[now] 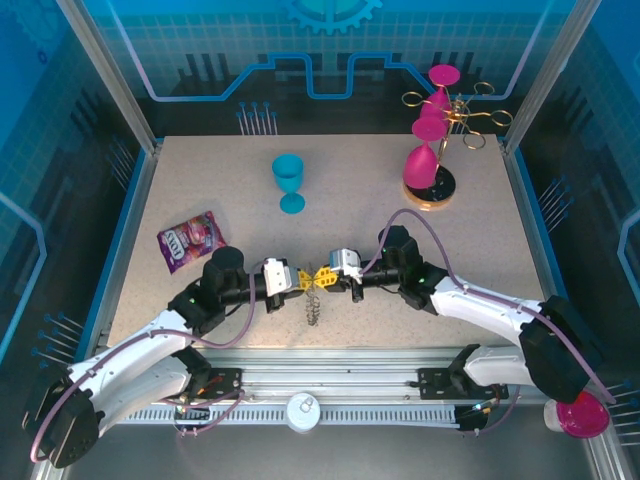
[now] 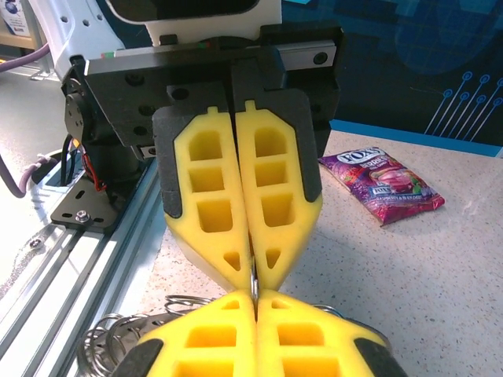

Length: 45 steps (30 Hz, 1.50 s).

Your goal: Put the keys on the keyring

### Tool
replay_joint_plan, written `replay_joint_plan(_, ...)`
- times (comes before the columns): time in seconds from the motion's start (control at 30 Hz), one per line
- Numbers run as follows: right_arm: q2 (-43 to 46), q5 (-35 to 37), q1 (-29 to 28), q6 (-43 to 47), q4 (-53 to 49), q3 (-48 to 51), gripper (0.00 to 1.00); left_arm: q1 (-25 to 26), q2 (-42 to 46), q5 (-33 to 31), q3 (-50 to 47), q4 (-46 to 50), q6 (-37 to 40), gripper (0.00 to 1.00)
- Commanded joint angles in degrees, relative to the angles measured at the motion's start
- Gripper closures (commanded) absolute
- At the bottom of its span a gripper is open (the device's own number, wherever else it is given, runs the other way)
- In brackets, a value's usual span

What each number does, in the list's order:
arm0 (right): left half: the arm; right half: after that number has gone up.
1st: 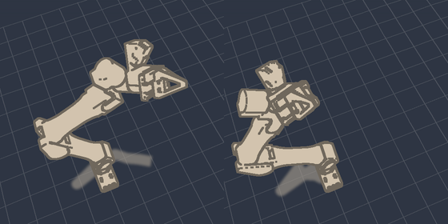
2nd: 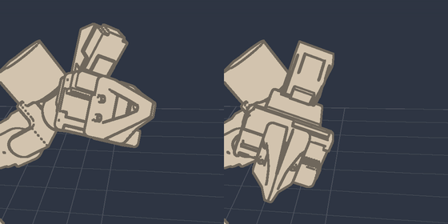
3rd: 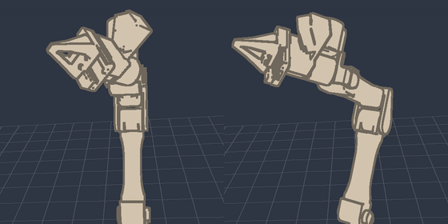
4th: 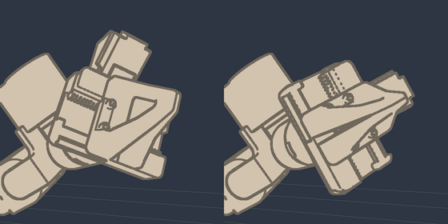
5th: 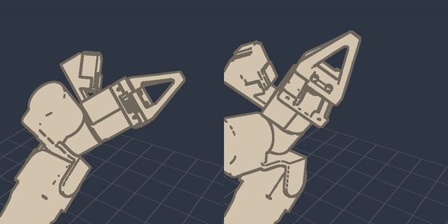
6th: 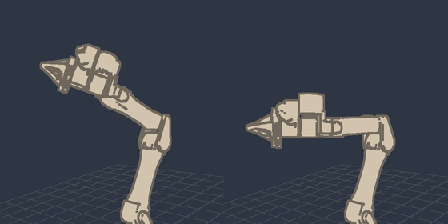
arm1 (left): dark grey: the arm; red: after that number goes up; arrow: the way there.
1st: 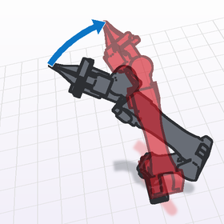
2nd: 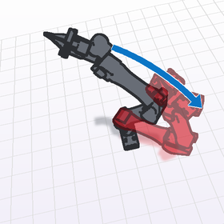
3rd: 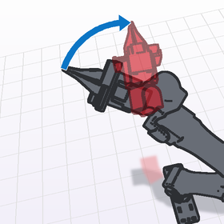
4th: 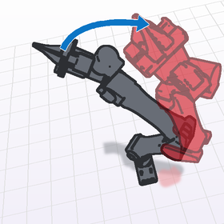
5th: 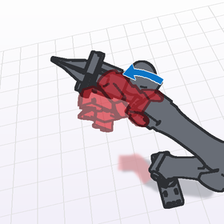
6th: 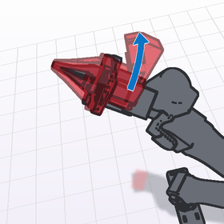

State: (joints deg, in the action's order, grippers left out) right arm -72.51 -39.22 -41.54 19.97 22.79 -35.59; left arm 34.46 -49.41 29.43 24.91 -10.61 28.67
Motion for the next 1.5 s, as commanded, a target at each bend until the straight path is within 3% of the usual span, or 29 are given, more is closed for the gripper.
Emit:
replay_joint_plan(0.0, -0.23, -2.55, -0.88, -1.55, 4.19, -0.68, 1.0, 0.3, -0.12, 0.6, 0.25, -0.68, 0.97, 1.0)
replay_joint_plan(0.07, 0.9, 0.47, -0.91, 0.6, 1.14, -0.4, 1.0, 0.29, 0.48, -0.48, 0.54, 0.01, 1.74, 1.0)
replay_joint_plan(0.13, 2.53, 4.59, -0.88, 4.96, -4.94, -0.91, 0.79, 0.39, 1.06, -1.06, 1.01, 1.6, 3.58, 1.0)
replay_joint_plan(0.2, 3.55, 7.98, -1.13, 9.2, -12.23, -2.4, 0.71, 0.43, 1.42, -1.46, 1.93, 4.03, 5.64, 1.0)
replay_joint_plan(0.4, 3.86, 14.19, -2.86, 14.82, -19.81, -5.66, 0.69, 0.71, 0.37, -2.35, 4.44, 9.04, 9.77, 1.0)
replay_joint_plan(0.77, 0.87, 13.7, -6.16, 14.08, -17.6, -7.71, 0.74, 1.05, -1.04, -2.29, 5.77, 10.02, 10.31, 1.0)
replay_joint_plan(1.0, 0.0, 13.98, -6.63, 15.07, -19.14, -8.33, 0.83, 1.1, -1.13, -2.02, 6.46, 10.6, 9.83, 1.0)
replay_joint_plan(1.13, -0.05, 14.83, -6.7, 15.37, -19.78, -8.61, 1.0, 1.22, -1.21, -1.76, 7.07, 11.75, 9.68, 1.0)
replay_joint_plan(1.23, 0.18, 14.51, -6.71, 15.37, -20.08, -8.54, 1.0, 1.17, -0.72, -2.25, 7.05, 12.27, 9.28, 1.0)
replay_joint_plan(1.33, 1.02, 11.71, -5.82, 13.19, -18.41, -7.71, 1.0, 1.14, 0.61, -3.23, 5.85, 11.73, 8.58, 0.77)
replay_joint_plan(1.47, 2.7, 5.71, -3.97, 9.34, -14.15, -5.69, 1.0, 1.19, 2.54, -3.55, 3.69, 10.63, 6.91, 0.7)
